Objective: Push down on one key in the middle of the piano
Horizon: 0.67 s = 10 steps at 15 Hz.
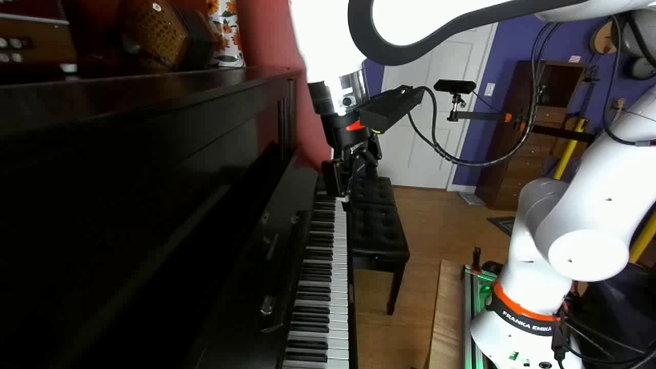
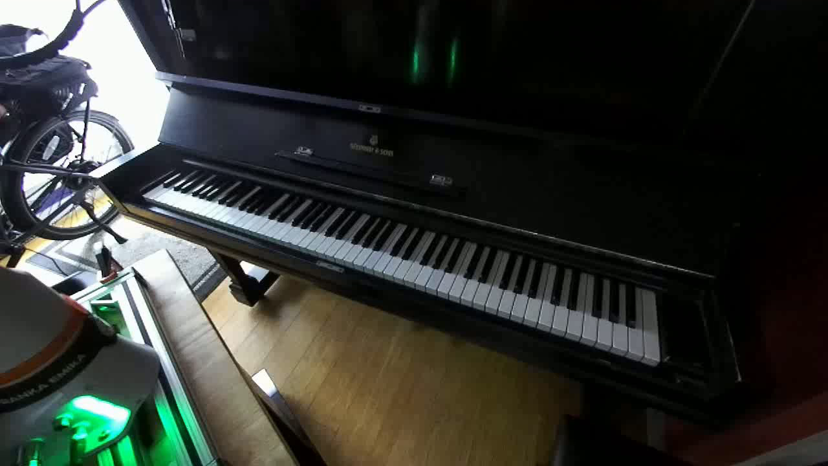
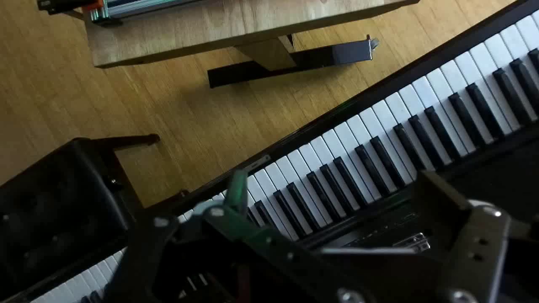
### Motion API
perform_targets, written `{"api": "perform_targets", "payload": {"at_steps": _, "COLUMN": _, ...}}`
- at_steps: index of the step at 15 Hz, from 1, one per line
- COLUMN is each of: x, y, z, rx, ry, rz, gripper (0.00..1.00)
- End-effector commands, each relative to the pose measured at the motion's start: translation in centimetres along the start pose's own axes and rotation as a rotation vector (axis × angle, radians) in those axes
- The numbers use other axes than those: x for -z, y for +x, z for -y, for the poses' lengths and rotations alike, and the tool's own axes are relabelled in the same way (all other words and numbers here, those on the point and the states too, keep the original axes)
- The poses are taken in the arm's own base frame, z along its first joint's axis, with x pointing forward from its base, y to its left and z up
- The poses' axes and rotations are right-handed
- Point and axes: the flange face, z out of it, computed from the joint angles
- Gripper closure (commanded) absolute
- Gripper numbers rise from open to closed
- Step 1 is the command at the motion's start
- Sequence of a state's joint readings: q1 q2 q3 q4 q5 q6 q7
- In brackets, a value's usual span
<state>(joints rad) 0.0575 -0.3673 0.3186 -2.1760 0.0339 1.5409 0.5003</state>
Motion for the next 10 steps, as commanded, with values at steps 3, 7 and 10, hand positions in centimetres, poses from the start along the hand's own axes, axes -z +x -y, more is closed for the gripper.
{"api": "perform_targets", "payload": {"at_steps": 3, "x": 0.0, "y": 0.0, "z": 0.0, "rx": 0.0, "ry": 0.0, "rz": 0.001, "gripper": 0.0}}
{"api": "perform_targets", "payload": {"at_steps": 7, "x": -3.0, "y": 2.4, "z": -1.4, "rx": -0.019, "ry": -0.067, "rz": 0.067, "gripper": 0.0}}
{"api": "perform_targets", "payload": {"at_steps": 10, "x": -7.5, "y": 5.2, "z": -4.0, "rx": 0.09, "ry": -0.138, "rz": 0.097, "gripper": 0.0}}
